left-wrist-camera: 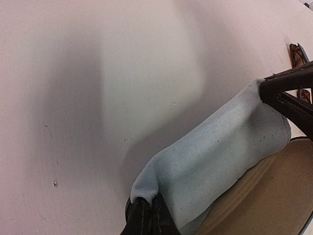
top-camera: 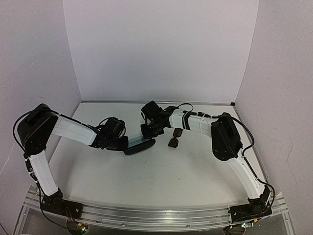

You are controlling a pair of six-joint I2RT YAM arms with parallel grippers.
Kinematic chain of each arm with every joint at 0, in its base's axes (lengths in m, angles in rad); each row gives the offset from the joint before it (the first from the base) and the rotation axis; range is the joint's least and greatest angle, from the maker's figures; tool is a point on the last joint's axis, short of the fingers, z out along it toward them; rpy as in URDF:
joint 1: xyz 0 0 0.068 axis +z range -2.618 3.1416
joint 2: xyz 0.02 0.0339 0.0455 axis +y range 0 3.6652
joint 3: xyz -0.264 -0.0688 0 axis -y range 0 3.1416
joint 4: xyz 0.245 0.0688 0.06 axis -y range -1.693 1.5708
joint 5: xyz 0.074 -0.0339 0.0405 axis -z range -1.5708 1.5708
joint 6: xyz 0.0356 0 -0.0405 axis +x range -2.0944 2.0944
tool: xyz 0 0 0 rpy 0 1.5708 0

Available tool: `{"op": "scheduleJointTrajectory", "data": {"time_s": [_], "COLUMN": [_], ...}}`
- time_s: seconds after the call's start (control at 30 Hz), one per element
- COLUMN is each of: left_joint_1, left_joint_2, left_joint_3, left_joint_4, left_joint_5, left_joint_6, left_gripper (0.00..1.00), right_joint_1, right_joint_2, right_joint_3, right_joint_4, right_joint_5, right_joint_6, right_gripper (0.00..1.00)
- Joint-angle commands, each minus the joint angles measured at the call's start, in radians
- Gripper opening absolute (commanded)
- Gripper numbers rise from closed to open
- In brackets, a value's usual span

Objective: Organize the sunglasses
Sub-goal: Place the glasses cleaning cloth in the sunglasses case.

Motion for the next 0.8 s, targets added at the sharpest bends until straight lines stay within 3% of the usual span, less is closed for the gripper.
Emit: {"op": "scheduleJointTrajectory", "data": {"time_s": [0.0,0.7,0.77], "left_joint_1": [0.007,0.008,0.008], "left_joint_2": [0.008,0.013,0.014], "left_joint_3": [0.024,0.010,0.011], "left_joint_4": [0.007,-0.004,-0.007], "left_joint_5": [0.004,0.017,0.017], "left_joint_6": [0.012,0.009,0.006], "left_gripper": [0.02,0.00,0.03], "right_joint_1": [-0.004,-0.010,-0.011], "right_joint_2": [-0.004,-0.003,-0.004], "right_joint_3": [0.005,-0.006,-0.006], "right_joint_4": [0.019,-0.003,-0.004], "right_joint_5": [-0.001,0.019,0.020], "right_joint_6": [0.000,-0.010,-0.011], "right_gripper": [0.00,0.00,0.08]}}
